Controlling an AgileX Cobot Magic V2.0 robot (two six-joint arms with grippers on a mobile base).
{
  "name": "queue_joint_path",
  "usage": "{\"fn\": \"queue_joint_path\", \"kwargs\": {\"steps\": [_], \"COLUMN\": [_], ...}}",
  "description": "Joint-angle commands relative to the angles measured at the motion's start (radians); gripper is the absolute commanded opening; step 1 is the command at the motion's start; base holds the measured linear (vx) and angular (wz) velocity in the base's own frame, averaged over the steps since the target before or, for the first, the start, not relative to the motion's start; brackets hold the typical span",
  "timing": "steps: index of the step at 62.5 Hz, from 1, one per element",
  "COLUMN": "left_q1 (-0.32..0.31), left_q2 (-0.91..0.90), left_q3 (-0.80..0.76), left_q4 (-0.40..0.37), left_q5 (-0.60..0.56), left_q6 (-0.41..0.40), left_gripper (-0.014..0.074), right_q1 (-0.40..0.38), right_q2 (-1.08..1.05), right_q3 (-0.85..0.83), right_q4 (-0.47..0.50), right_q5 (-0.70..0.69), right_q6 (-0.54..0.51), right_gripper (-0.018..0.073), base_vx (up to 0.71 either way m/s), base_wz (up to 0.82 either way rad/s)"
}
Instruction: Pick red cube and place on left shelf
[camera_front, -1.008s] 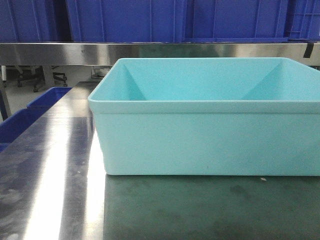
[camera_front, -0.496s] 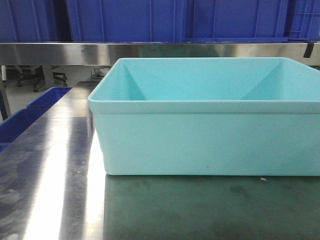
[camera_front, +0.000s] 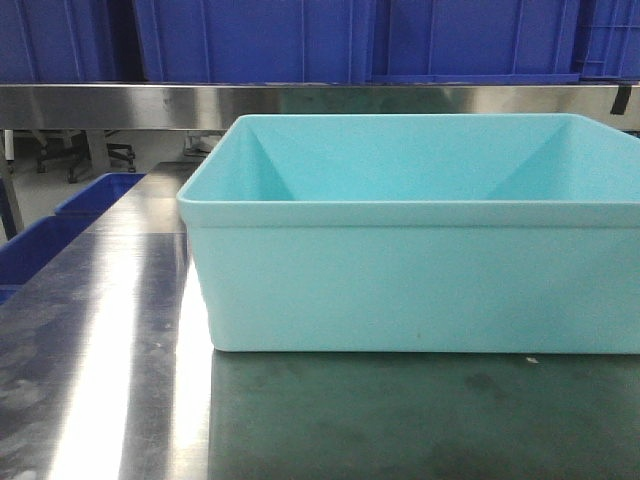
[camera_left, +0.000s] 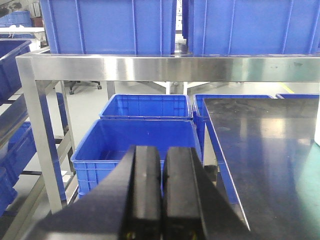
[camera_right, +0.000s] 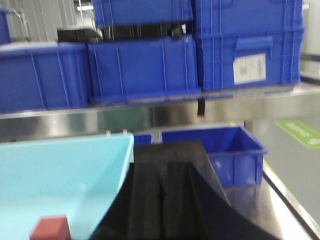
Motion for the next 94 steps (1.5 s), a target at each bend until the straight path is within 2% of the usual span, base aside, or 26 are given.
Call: {"fn": "queue_joint_path", "kwargs": {"steps": [1, 13, 20, 31, 46, 53, 64, 68, 83, 94], "left_q1": [-0.001, -0.001, -0.001, -0.001, -0.001, -0.001, -0.001, -0.001, -0.001, -0.001], "left_q2": [-0.013, -0.013, -0.013, -0.013, -0.013, -0.013, -0.013, -0.013, -0.013, -0.013], "left_q3": [0.024, 0.024, 0.024, 0.024, 0.024, 0.024, 0.024, 0.024, 0.024, 0.024], "left_q4": [-0.007, -0.007, -0.007, -0.007, -0.007, -0.007, -0.007, -0.007, -0.007, -0.007], "left_q5": [-0.078, -0.078, -0.078, -0.078, -0.078, -0.078, -0.078, -0.078, -0.078, -0.078], "left_q6": [-0.006, -0.006, -0.006, -0.006, -0.006, -0.006, -0.006, -0.006, -0.006, -0.006], "left_gripper": [0.009, 0.009, 0.009, 0.009, 0.009, 0.009, 0.009, 0.009, 0.009, 0.009], "right_q1": [-0.004, -0.004, 0.0, 0.118, 0.331, 0.369, 0.376, 0.376, 0.376, 0.376], "right_q2": [0.031, 0.248, 0.404, 0.623, 0.98, 1.14, 1.358, 1.429, 1.568, 1.613], "right_q3": [-0.14, -0.452, -0.634, -0.877, -1.181, -1.265, -1.352, -1.366, -1.371, -1.371], "right_q4": [-0.01, -0.01, -0.009, 0.032, 0.04, 0.04, 0.04, 0.041, 0.054, 0.054], "right_q5": [0.004, 0.346, 0.488, 0.615, 0.858, 0.923, 0.988, 0.994, 0.992, 0.977], "right_q6": [-0.004, -0.013, -0.052, -0.115, -0.116, -0.106, -0.082, -0.075, -0.068, -0.046], "right_gripper": [0.0051, 0.0051, 0.0051, 0.0051, 0.006, 0.006, 0.0065, 0.0106, 0.0417, 0.0539], "base_vx": [0.0, 0.03, 0.0, -0.01, 0.0, 0.0, 0.0, 0.0, 0.0, 0.0], "base_wz": [0.0, 0.17, 0.0, -0.07, -0.02, 0.0, 0.0, 0.0, 0.0, 0.0]}}
